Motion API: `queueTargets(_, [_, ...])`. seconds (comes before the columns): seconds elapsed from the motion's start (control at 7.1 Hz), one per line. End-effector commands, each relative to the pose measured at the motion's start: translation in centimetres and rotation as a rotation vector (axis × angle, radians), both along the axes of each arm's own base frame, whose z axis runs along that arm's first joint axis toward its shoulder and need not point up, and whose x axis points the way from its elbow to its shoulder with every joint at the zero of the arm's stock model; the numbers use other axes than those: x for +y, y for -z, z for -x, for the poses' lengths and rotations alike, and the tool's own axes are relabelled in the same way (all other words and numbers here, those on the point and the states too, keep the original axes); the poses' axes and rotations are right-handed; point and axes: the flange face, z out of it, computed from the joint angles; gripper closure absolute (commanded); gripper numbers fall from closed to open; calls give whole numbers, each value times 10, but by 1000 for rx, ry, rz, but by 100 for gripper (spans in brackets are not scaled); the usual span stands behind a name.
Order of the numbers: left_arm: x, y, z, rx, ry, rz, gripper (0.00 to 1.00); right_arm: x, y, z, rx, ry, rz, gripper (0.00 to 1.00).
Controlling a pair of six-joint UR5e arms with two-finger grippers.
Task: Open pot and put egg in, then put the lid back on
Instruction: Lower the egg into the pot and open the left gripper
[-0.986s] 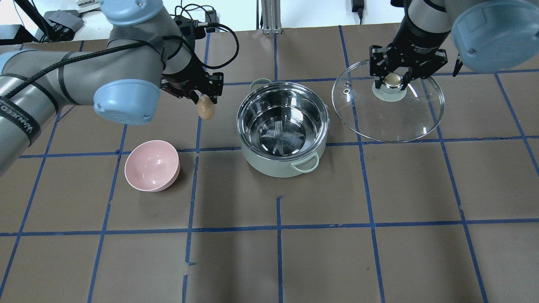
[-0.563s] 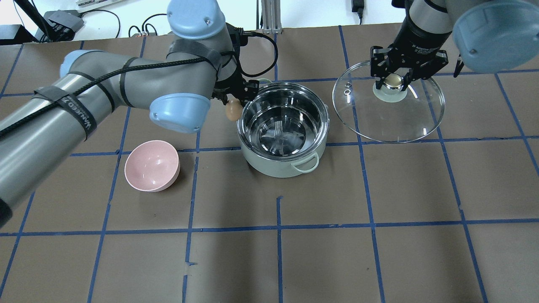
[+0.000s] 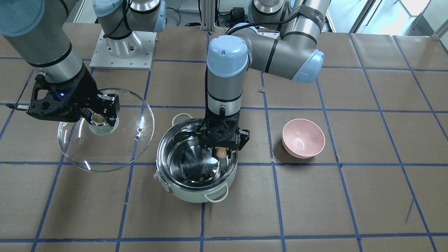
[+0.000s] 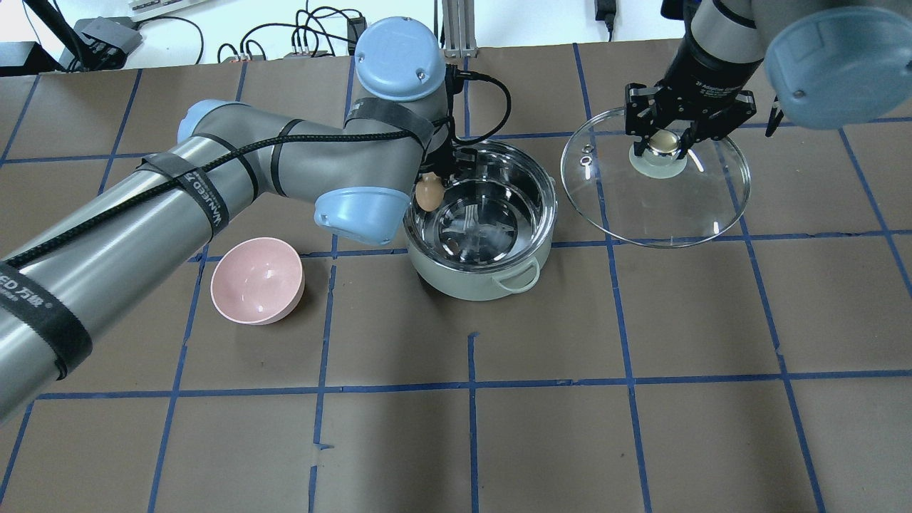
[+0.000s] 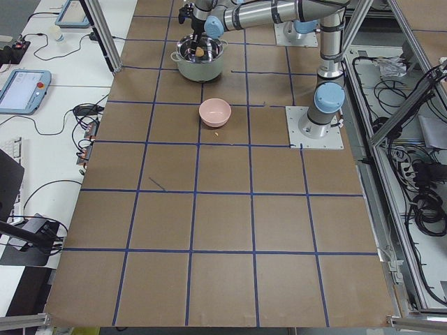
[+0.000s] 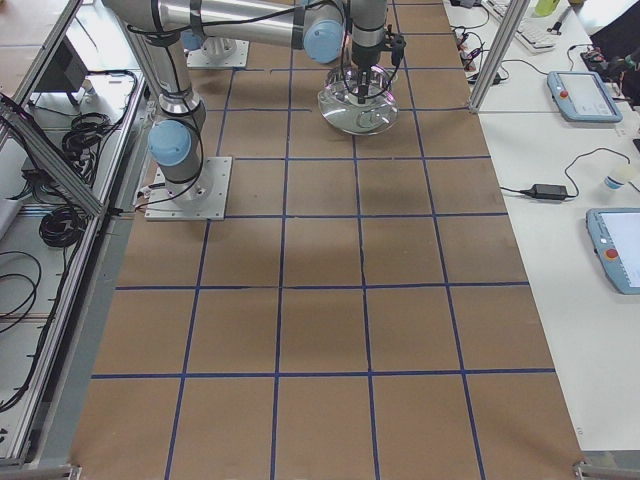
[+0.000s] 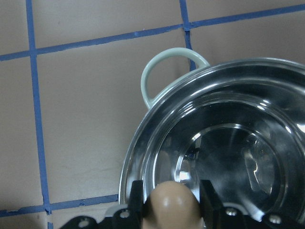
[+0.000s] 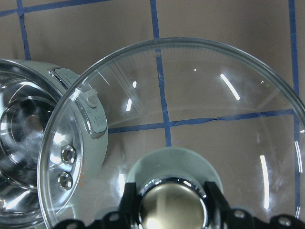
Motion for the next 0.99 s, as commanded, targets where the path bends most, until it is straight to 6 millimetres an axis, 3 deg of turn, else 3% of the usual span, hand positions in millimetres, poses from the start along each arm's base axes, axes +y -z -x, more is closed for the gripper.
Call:
queueTargets(0.0, [6, 26, 15, -45, 10, -2, 89, 1, 0, -1, -2, -1, -1, 83])
queueTargets(0.42, [11, 39, 22, -123, 15, 8, 89, 1, 0, -2, -2, -6, -1, 83])
queueTargets(0.56, [11, 41, 22, -124, 17, 5, 80, 1, 1, -1, -2, -4, -2, 82])
queueTargets(0.7, [12, 39, 22, -130, 25, 7, 40, 1, 1, -2, -2, -6, -2, 82])
queueTargets(0.85, [12, 35, 22, -127, 29, 14, 21, 1, 1, -1, 0, -6, -2, 82])
